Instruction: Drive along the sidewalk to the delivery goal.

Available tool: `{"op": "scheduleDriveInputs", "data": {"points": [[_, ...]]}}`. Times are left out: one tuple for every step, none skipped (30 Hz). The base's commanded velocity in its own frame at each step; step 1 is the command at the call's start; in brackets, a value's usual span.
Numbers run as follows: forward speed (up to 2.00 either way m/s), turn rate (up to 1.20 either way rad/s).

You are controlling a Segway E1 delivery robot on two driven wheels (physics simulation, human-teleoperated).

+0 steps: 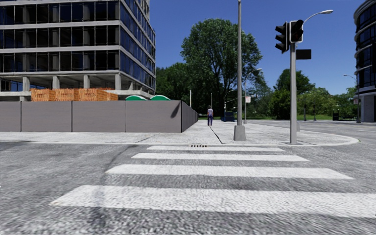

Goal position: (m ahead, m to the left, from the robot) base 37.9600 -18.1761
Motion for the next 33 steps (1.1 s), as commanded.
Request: {"op": "scheduleDriveInputs", "data": {"points": [[2.0,0.0],[2.0,0.0],[2.0,0.0],[2.0,0.0],[2.0,0.0],[2.0,0.0],[1.99,0.0],[1.99,0.0],[1.99,0.0],[1.99,0.0],[1.99,0.0],[1.99,0.0],[1.99,0.0],[1.99,-0.06],[1.99,-0.19],[1.99,-0.19],[1.99,-0.23],[1.99,-0.26],[1.99,-0.27],[1.99,-0.27],[1.99,-0.28],[1.99,-0.28],[1.99,-0.28],[1.99,-0.28],[1.99,-0.28],[1.99,-0.28],[1.99,-0.28],[1.99,-0.28],[1.99,-0.26],[1.99,-0.1],[1.99,-0.1],[1.99,0.0],[1.99,0.0]]}}
